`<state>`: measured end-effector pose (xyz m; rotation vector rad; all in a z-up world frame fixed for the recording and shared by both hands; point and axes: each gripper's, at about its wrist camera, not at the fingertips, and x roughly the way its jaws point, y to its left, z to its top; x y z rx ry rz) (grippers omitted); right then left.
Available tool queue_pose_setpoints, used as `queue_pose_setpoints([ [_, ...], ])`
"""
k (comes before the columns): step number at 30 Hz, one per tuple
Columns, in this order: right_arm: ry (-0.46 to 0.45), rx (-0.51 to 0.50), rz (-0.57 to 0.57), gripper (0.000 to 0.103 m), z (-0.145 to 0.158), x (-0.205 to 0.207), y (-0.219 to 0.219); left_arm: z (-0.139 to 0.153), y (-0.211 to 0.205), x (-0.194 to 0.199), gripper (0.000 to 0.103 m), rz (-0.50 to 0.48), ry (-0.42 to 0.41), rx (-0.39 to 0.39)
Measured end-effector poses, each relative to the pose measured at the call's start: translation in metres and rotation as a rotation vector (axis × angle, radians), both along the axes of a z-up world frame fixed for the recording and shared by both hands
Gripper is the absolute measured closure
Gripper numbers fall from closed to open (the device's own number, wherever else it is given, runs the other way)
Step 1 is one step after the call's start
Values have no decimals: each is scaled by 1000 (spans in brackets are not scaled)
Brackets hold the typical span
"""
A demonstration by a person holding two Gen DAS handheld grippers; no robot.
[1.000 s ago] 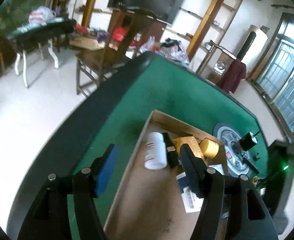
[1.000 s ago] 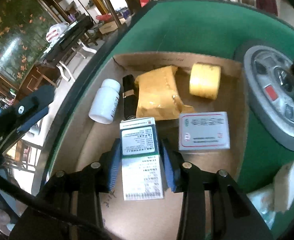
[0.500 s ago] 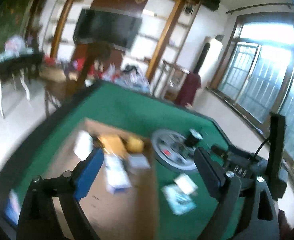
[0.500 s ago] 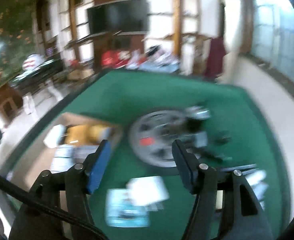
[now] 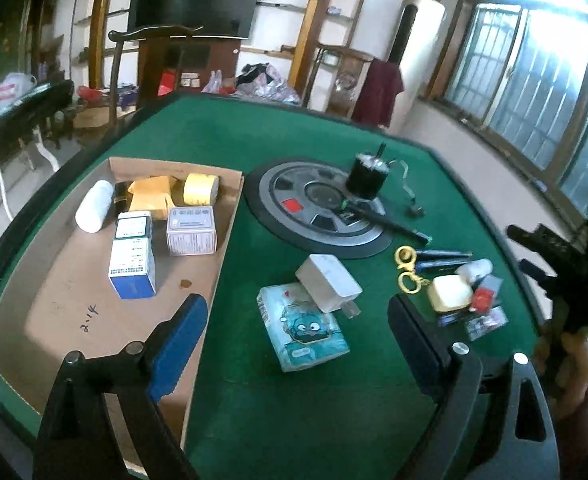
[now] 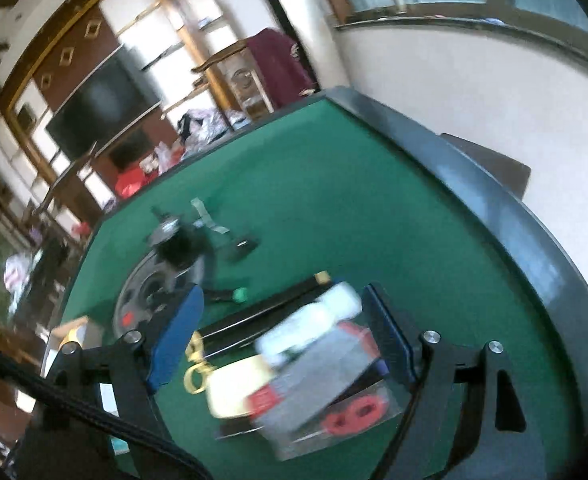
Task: Organize objects
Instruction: 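Set the pill bottle and medicine box into the cardboard box, opening both tools, then grasp the white square plug adapter with the left tool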
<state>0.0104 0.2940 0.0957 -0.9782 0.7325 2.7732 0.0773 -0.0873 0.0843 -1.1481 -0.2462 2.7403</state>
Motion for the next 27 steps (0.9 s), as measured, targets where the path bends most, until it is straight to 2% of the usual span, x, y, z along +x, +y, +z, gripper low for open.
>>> queue_pose_setpoints([
  [3,66,-44,-53,22,-3,11,18,-7,5,-10,15,29,-36,2],
  [5,78,-76,-45,22,-2,14,24,-14,8,-20,15,46,-70,25],
  [9,62,-56,-30,22,-1,16,19,-24,21,-41,15,81,-87,27],
  [12,46,-49,4,22,-6,13,12,-32,38,-55,15,85,-93,-8],
  [16,50,-26,28,22,-8,12,4,-46,57,-68,15,78,-122,-107],
  [20,47,-23,24,22,-9,11,4,-56,68,-76,15,58,-135,-124],
  [22,36,-44,21,22,-12,8,5,-59,75,-78,16,43,-133,-155],
  [23,32,-53,20,22,-14,7,6,-60,78,-78,25,37,-130,-168],
  [24,25,-57,20,22,-15,5,6,-62,81,-78,45,28,-130,-178],
  [27,5,-41,23,22,-18,1,2,-66,91,-72,57,-6,-112,-246],
])
